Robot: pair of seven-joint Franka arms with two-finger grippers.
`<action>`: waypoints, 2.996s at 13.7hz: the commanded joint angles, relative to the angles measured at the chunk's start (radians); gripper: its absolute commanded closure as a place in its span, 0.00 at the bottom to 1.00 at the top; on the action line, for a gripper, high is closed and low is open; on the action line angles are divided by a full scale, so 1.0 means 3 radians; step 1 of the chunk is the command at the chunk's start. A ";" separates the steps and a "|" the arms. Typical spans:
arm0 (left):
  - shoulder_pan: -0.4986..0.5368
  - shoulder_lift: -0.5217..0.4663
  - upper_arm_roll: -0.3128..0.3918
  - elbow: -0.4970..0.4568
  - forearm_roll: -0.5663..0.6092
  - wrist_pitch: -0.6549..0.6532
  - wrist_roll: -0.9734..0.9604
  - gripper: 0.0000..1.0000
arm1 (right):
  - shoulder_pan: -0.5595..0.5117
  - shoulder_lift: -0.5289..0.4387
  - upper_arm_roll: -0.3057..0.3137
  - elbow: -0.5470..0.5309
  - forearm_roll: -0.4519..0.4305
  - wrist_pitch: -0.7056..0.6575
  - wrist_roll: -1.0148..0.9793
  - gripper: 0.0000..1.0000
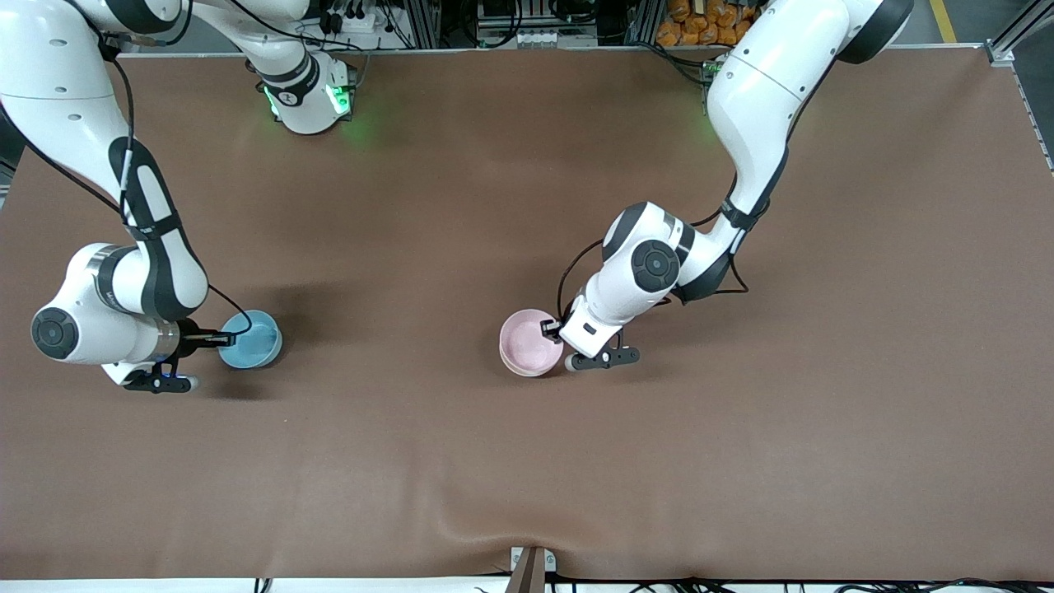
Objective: Stack pink and blue bowls on white bowl
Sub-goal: 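Lower the pink bowl into the white bowl while the right gripper grasps the blue bowl, then open the left gripper and lift away while the right gripper carries the blue bowl, then lower the blue bowl into the pink bowl with the right gripper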
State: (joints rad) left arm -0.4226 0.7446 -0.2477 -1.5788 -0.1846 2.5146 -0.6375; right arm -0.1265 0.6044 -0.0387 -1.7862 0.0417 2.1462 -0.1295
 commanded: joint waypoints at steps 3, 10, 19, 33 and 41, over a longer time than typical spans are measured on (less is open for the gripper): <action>-0.0252 0.0013 0.0160 0.0083 0.0078 0.0060 -0.0369 0.00 | -0.0049 -0.0061 0.0052 0.0028 0.0045 -0.0108 -0.0049 1.00; 0.0140 -0.1089 0.0232 0.0067 0.0426 -0.1364 -0.0314 0.00 | 0.0002 -0.0470 0.0348 0.0201 0.0233 -0.0440 -0.0039 1.00; 0.0825 -0.2216 0.0232 0.0083 0.0743 -0.2762 0.0518 0.00 | 0.0604 -0.0466 0.0779 0.0569 0.0663 -0.0400 0.1447 1.00; 0.1373 -0.2544 0.0227 0.0062 0.0697 -0.3172 0.1077 0.00 | 0.1597 0.0301 0.0758 0.1173 0.1058 0.0300 0.2609 1.00; 0.1393 -0.2523 0.0227 0.0098 0.0692 -0.3156 0.1077 0.00 | 0.1792 0.0393 0.0758 0.1148 0.1068 0.0362 0.2886 1.00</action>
State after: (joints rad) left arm -0.0186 0.0081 -0.1716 -1.5387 0.0215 1.5695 -0.3325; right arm 0.3925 0.6968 0.1976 -1.4717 0.3468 2.2595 0.7219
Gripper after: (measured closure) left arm 0.000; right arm 0.969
